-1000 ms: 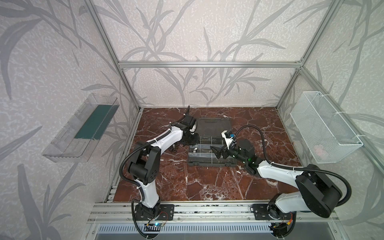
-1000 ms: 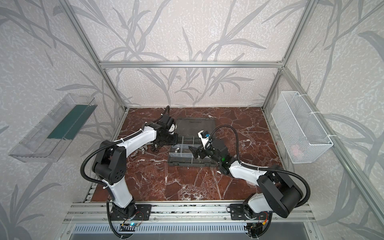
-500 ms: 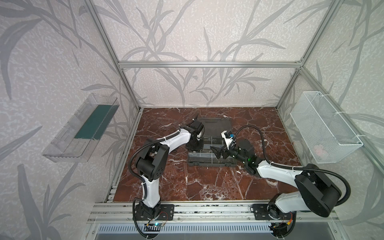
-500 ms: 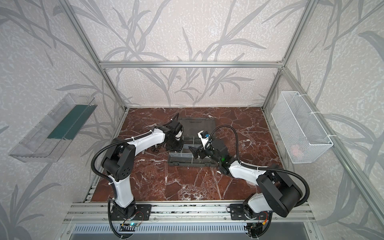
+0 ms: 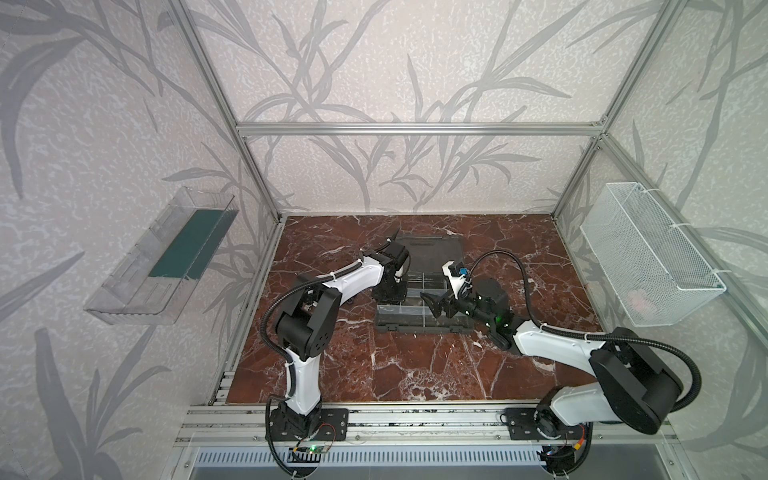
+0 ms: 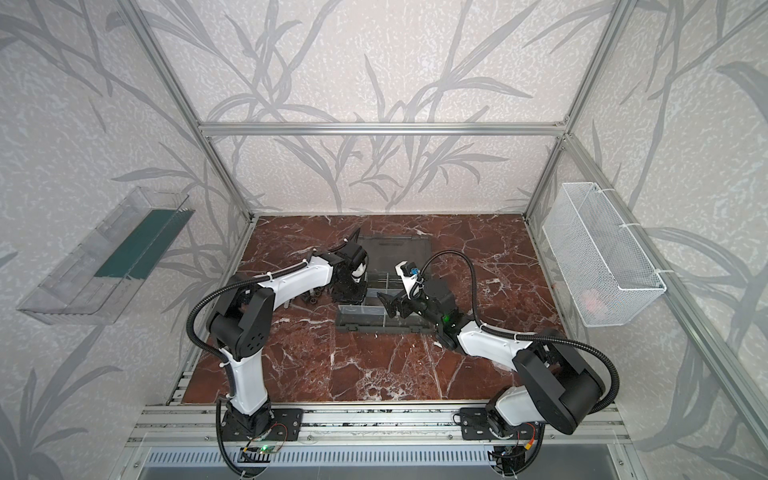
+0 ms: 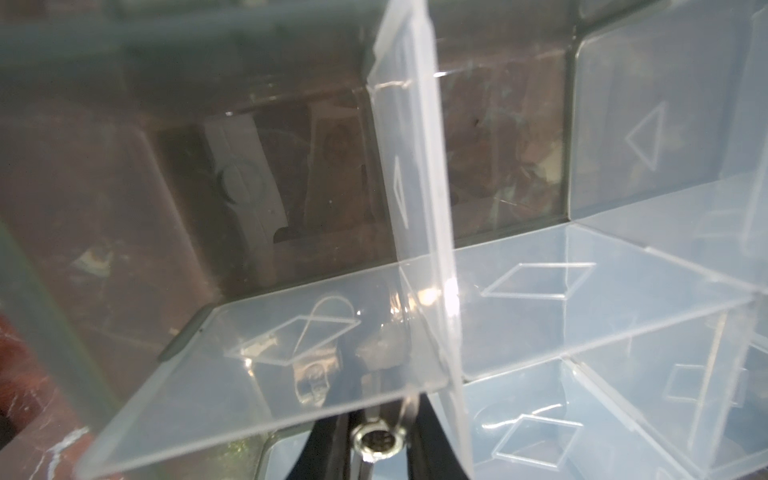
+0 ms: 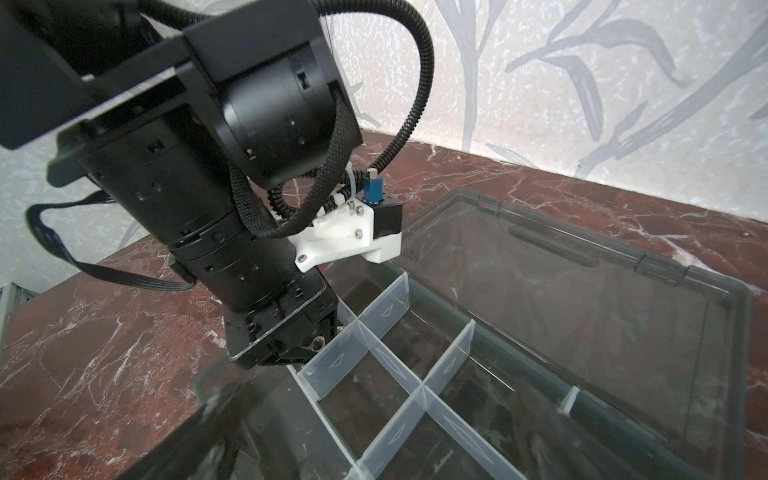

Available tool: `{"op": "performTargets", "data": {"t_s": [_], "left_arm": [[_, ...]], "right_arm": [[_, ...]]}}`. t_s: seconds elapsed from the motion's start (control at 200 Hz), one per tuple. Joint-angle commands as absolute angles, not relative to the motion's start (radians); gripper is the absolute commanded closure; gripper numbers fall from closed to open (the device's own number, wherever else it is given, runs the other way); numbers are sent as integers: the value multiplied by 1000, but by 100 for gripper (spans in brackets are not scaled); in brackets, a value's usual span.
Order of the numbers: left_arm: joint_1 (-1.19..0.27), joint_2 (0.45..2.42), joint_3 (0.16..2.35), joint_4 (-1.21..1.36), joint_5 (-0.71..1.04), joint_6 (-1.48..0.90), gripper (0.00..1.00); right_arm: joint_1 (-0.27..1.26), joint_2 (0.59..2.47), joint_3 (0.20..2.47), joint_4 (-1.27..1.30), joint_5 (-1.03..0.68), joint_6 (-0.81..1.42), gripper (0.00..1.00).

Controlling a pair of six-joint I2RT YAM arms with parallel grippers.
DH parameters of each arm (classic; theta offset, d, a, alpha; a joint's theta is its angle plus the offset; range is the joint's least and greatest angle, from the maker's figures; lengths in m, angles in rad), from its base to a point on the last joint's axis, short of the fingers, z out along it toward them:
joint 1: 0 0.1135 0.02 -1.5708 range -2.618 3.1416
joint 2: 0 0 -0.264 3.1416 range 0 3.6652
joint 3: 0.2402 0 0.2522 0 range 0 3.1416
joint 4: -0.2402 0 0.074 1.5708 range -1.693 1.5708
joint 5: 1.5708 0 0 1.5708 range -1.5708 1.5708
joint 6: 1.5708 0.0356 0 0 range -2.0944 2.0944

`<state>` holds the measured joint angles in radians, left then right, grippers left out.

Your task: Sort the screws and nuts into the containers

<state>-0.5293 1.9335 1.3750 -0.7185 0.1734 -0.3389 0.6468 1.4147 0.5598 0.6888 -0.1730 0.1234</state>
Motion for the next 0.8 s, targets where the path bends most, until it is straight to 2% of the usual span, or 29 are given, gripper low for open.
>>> {"op": "performTargets", "data": {"t_s": [0.0, 0.47, 0.595, 0.795], "left_arm": [[-533, 1929, 1405, -742, 163, -325, 78], [-528, 1880, 1409, -740, 130, -316, 70], [-503, 1813, 1397, -723, 135, -323, 64], [-473, 1643, 1340, -670, 141, -340, 56]], "right_arm": [[643, 1419, 563, 707, -166, 120, 1], [638, 1418, 566, 693, -126, 121, 1], [617, 1395, 626, 537, -53, 126, 1], [562, 1386, 779, 127, 127, 174, 1]]}}
